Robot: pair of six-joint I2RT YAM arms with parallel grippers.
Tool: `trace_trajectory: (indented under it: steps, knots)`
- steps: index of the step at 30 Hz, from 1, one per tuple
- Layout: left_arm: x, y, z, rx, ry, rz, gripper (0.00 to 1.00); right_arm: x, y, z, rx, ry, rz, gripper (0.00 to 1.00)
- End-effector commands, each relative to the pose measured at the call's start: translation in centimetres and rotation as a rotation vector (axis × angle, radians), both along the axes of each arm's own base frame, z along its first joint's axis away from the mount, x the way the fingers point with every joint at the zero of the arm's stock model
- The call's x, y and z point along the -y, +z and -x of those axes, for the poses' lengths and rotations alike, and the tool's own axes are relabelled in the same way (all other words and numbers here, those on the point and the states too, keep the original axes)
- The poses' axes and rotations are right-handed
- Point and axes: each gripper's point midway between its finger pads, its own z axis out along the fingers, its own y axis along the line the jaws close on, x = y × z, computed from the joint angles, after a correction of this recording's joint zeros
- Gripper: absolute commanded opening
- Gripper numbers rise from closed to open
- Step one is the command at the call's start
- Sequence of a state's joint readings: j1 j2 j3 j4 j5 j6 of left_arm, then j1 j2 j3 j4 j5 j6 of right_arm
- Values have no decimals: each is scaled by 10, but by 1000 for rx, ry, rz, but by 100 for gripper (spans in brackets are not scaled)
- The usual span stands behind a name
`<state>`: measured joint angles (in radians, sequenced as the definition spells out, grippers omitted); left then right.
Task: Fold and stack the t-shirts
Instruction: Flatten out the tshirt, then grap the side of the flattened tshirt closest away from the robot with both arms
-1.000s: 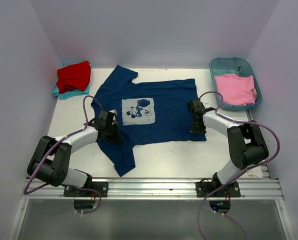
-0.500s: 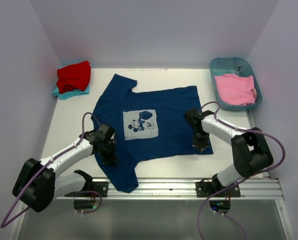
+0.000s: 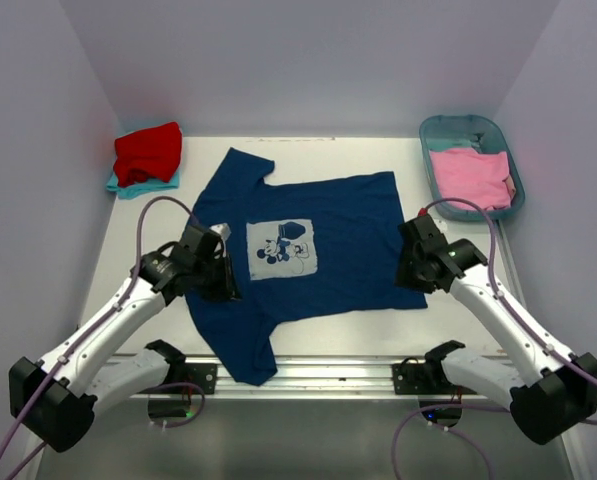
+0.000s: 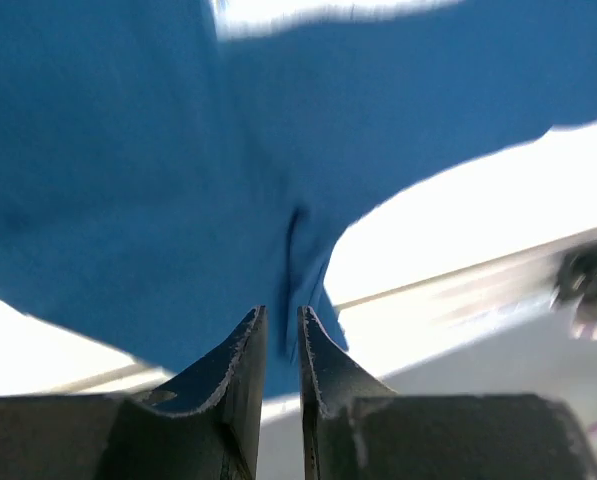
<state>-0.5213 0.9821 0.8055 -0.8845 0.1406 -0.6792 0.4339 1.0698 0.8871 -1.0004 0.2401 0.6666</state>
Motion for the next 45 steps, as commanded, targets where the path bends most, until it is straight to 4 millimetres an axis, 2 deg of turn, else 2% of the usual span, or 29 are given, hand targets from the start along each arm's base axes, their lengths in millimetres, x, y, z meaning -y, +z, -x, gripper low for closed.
trace_trajectory:
  steps: [1, 4, 8, 11, 17, 25, 31, 34, 37, 38, 39, 42, 44, 45]
  knots:
    - [0, -27, 54, -248, -89, -21, 22, -2, 9, 11, -40, 47, -5, 44]
    - [12, -29, 85, -294, -154, -16, 25, -1, 6, 19, -71, 50, -5, 47]
    - [11, -33, 106, -347, -179, -80, 25, -5, 1, 28, -78, 44, -44, 51]
    - [17, -35, 121, -378, -228, -111, 27, -5, 4, 31, -53, 47, -69, 52]
    - [22, -68, 152, -385, -384, -232, 32, -4, 12, 36, -5, 61, -91, 56]
    - [23, -107, 143, -296, -422, -270, 34, -5, 16, 36, 23, 60, -110, 59]
    - [41, -113, 123, -185, -434, -245, 33, -5, 13, 35, 13, 62, -101, 59]
    - [51, -116, 126, -187, -460, -205, 32, -4, 13, 34, 10, 56, -96, 59]
    - [47, -126, 133, -217, -480, -236, 20, -3, 13, 32, 13, 53, -88, 59]
    - [42, -131, 135, -233, -483, -268, 4, -2, 12, 32, 12, 51, -83, 59]
    - [36, -133, 137, -242, -484, -293, 0, -2, 12, 32, 12, 52, -82, 59]
    - [28, -126, 135, -226, -468, -355, 0, 0, 11, 31, 11, 40, -68, 59]
    - [35, -109, 127, -176, -444, -347, 0, 4, 7, 30, 10, 27, -49, 59]
    - [31, -103, 128, -180, -441, -369, 0, 4, 6, 29, 8, 21, -43, 59]
